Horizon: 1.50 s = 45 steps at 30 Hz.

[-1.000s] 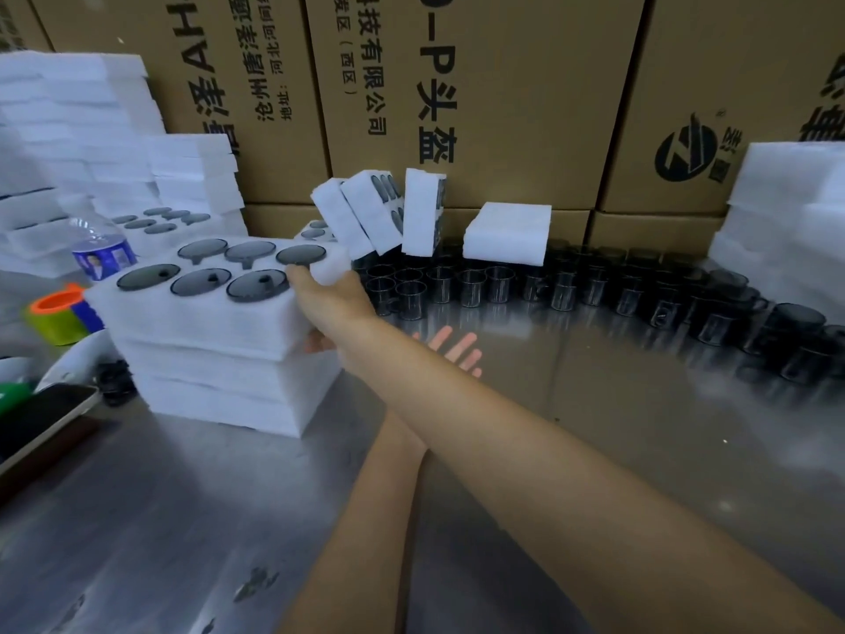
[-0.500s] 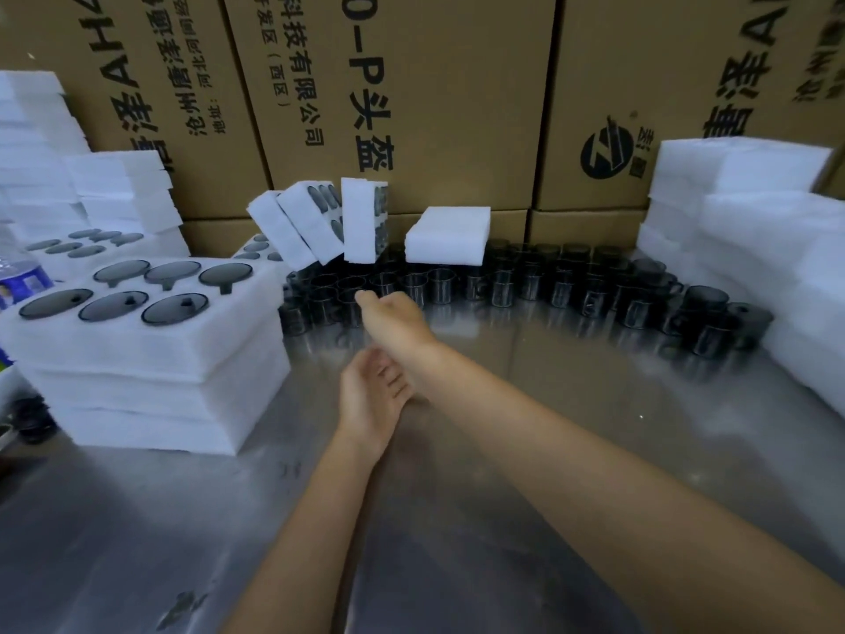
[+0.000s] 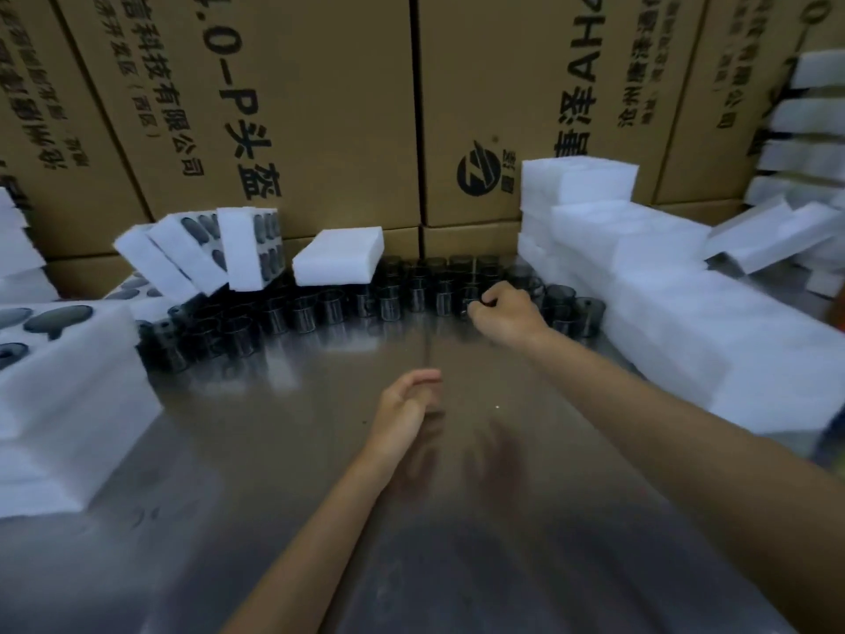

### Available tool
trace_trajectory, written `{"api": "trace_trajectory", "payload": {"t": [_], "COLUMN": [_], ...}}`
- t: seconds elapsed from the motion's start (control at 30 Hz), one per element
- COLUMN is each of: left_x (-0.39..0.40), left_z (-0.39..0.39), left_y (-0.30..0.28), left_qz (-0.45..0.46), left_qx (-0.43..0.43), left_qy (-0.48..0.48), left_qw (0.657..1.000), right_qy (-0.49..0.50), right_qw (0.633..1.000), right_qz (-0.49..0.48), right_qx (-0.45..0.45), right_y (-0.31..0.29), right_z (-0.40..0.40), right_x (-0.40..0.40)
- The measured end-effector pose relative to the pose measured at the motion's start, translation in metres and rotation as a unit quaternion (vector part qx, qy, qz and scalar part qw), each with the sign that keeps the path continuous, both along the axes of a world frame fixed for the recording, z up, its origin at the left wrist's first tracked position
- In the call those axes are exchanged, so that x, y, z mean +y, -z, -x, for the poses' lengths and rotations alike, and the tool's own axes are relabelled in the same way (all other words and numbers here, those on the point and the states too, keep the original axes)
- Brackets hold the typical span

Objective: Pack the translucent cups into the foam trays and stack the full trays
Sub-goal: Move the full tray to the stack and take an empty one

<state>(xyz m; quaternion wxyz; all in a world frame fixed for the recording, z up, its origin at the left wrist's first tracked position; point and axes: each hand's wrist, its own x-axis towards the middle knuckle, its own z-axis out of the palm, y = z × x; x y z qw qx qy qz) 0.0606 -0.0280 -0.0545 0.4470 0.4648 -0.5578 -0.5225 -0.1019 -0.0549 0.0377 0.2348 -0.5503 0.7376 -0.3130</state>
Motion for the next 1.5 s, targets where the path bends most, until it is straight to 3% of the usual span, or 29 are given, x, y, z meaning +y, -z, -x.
{"api": "trace_trajectory", "payload": {"t": [0.1,0.2,0.3,0.37,0.67,0.83,0.97,1.17,1.27,1.4,1.5], "left_x": [0.004,0.011,0.015,0.018,0.019,0.009,-0.006,-0.031,-0.042,-0.061,-0.072], "left_z": [0.058,0.111,0.149,0.165,0.146,0.109,0.061,-0.025,-0.07,-0.095,-0.104], "left_y": [-0.007,-0.017,-0.027,-0.03,-0.005,0.003,0.012,0.008,0.0,-0.001,0.005], "left_qz": [0.011,0.022,0.036,0.028,-0.013,0.003,-0.019,-0.05,-0.033,-0.012,-0.02], "left_qx": [-0.026,-0.034,-0.035,-0.027,-0.022,0.059,0.168,0.211,0.183,0.082,0.133], "left_qy": [0.063,0.119,0.153,0.157,0.125,0.012,-0.102,-0.229,-0.21,-0.171,-0.186], "left_qw": [0.998,0.992,0.987,0.987,0.992,0.998,0.98,0.949,0.96,0.982,0.973], "right_qy": [0.061,0.169,0.233,0.216,0.192,0.05,-0.101,-0.238,-0.275,-0.298,-0.274], "right_qw": [0.985,0.932,0.912,0.904,0.891,0.898,0.898,0.908,0.911,0.917,0.931], "right_qz": [0.02,0.02,-0.112,-0.182,-0.031,0.017,0.055,0.057,0.078,0.095,0.128], "right_qx": [0.163,0.321,0.318,0.322,0.41,0.437,0.425,0.339,0.296,0.247,0.203], "right_y": [-0.012,-0.024,-0.025,-0.016,-0.019,-0.028,-0.011,0.026,0.043,0.057,0.054], "right_z": [0.046,0.095,0.14,0.152,0.12,0.055,0.002,-0.045,-0.057,-0.069,-0.079], "right_x": [0.012,0.024,0.04,0.049,0.066,0.078,0.079,0.073,0.074,0.069,0.059]}}
